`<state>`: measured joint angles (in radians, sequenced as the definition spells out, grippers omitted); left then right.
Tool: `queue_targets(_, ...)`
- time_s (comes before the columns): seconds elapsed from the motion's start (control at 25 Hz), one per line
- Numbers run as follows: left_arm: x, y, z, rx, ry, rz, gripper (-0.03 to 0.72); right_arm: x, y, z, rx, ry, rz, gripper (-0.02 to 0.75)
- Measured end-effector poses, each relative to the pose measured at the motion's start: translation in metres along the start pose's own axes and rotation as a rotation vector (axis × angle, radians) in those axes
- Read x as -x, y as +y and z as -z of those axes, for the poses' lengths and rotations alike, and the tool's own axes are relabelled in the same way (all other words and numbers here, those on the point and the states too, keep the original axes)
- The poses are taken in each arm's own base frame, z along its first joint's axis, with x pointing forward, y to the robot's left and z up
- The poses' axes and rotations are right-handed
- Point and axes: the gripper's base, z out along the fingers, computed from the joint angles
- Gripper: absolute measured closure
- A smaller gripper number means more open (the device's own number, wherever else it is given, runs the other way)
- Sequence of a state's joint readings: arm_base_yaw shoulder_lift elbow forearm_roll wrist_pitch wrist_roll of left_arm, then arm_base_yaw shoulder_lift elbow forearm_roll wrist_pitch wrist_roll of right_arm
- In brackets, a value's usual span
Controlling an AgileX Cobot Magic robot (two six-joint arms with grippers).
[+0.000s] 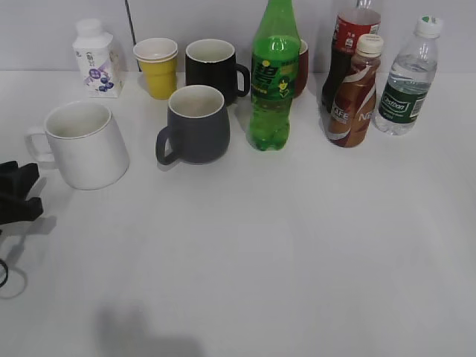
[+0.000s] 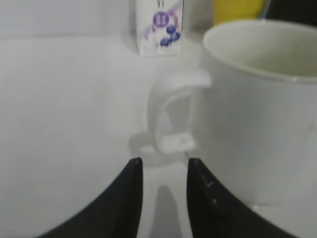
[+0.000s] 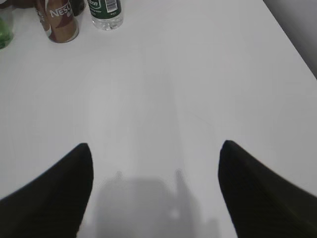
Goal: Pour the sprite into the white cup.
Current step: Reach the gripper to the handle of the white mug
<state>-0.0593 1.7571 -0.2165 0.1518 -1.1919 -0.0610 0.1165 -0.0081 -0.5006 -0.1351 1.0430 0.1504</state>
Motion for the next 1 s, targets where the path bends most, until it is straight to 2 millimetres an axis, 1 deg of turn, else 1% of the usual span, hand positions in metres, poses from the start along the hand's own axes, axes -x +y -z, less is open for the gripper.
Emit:
queue_targets(0.12,-0.004,0.001,-0.009,-0.002,0.010,0.001,0.442,0.000,0.000,0.000,0.000,0.000,0.000,0.150)
queue_targets(0.32,0.003,0.003,-0.021,0.005,-0.032,-0.003,0.442,0.000,0.000,0.000,0.000,0.000,0.000,0.150)
queue_targets(0.56,0.003,0.005,-0.031,0.004,-0.036,-0.004,0.442,0.000,0.000,0.000,0.000,0.000,0.000,0.150)
queue_targets(0.68,0.007,0.005,-0.036,0.001,-0.054,-0.007,0.442,0.000,0.000,0.000,0.000,0.000,0.000,0.150)
queue_targets(0.84,0.013,0.006,-0.047,-0.004,-0.088,-0.015,0.442,0.000,0.000,0.000,0.000,0.000,0.000,0.150)
queue_targets(0.92,0.015,0.007,-0.054,-0.005,-0.097,-0.017,0.453,0.000,0.000,0.000,0.000,0.000,0.000,0.150)
queue_targets(0.96,0.016,0.008,-0.056,-0.004,-0.101,-0.017,0.473,0.000,0.000,0.000,0.000,0.000,0.000,0.150)
queue_targets(1.0,0.016,0.008,-0.058,-0.004,-0.102,-0.018,0.510,0.000,0.000,0.000,0.000,0.000,0.000,0.150)
